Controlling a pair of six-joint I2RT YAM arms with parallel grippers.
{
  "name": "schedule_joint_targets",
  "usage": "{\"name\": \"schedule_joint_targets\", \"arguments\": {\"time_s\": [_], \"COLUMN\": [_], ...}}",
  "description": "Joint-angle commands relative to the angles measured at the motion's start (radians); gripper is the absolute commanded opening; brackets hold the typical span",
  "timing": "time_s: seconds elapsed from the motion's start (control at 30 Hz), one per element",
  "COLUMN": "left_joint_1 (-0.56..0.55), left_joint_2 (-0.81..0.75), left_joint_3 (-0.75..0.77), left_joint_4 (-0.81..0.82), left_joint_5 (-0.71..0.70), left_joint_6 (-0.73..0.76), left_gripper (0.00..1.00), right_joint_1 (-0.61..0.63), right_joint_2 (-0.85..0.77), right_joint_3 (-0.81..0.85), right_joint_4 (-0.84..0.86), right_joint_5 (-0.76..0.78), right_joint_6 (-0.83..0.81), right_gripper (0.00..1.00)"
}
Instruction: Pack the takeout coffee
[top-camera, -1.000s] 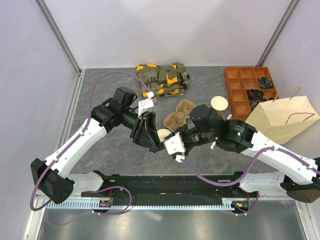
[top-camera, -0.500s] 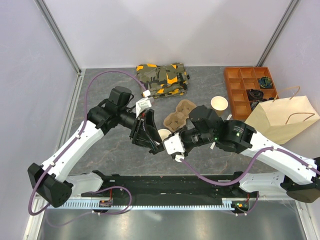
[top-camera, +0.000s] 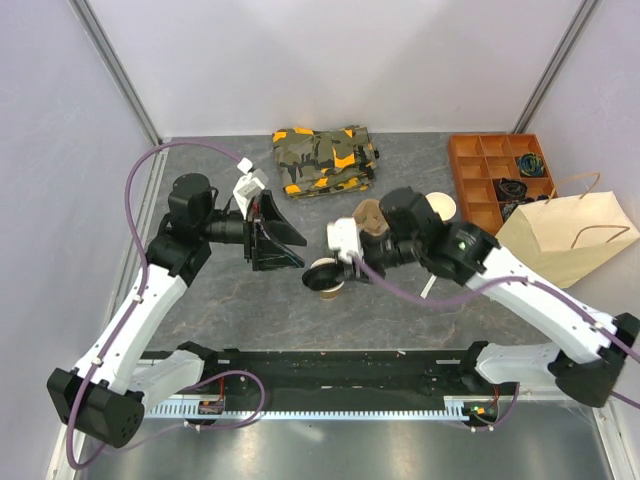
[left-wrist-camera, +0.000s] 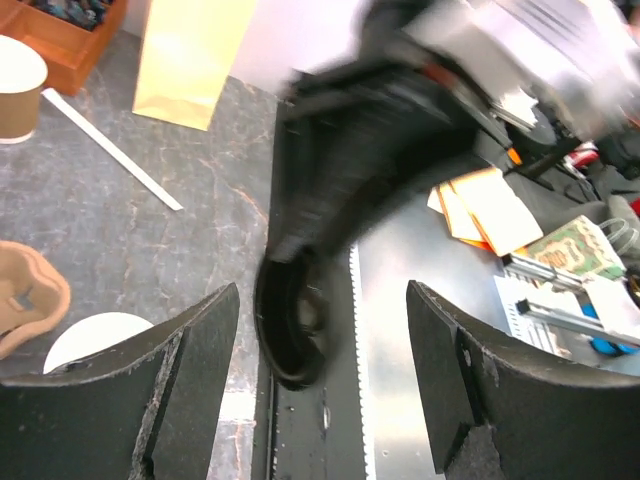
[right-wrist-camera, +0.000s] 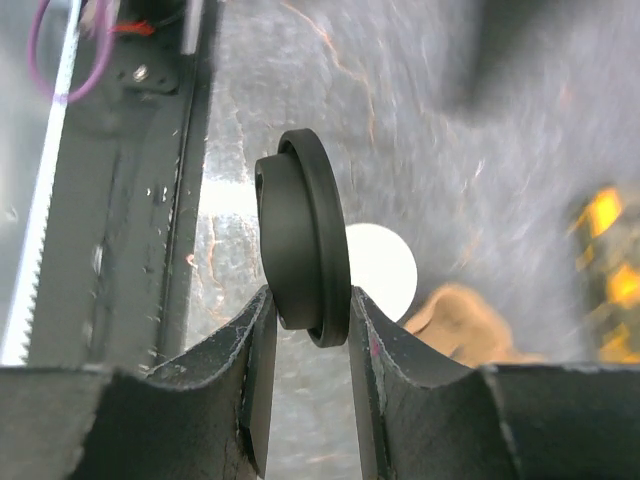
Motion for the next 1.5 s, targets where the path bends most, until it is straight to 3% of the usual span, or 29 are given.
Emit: {"name": "schedule_joint_targets", "arguments": {"time_s": [0.0,0.2,0.3,0.5,0.77,1.07,1.2,1.47], "left_joint_1": [0.005,0.034,0.034,0.02,0.014,-0.024,-0.052,-0.145], "left_joint_2": [-0.099,-0.198,-0.187,-0.142,-0.109,-0.046,-0.049,-0.038], "left_joint_3": [-0.075,-0.192,-0.192,-0.184,-0.235,-0.213,-0.172,-0.083], "left_joint_4": [0.042,0.087,0.004,-0.122,-0.112,-0.123,-0.171,-0.27], "left_joint_5": [-0.099,-0.331,-0.406,-0.411,-0.286,-0.402,-0.542,-0.687], "left_joint_6": [-0.007,-0.062,-0.032,0.051,0.011,0.022,0.065,0.119], "left_gripper": [0.75,0.7,0.6,0.63,0.54,0.6,0.49,0.46], "right_joint_1": [-0.169,-0.26,-0.309,-0.38,-0.407,-0.418,-0.43,-0.436], "right_joint_2": [0.104,0.139,0.147,0.181,0.219,0.253,0.262,0.254], "right_joint_3": [0.062,-0.009,-0.069,-0.193,-0.238,-0.264,-0.277,-0.316], "right_joint_4": [0.035,0.142,0.237,0.379,0.46,0.505,0.526,0.615], "right_joint_5": [-0.196,-0.397,-0.445,-0.546,-0.574,-0.559,-0.534,-0.5], "right_joint_6": [0.292,0.547,0.7,0.898,0.975,1.043,1.093,1.211], "right_gripper": [0.0,0.0,0.0,0.0,0.0,0.0,0.0,0.0]}}
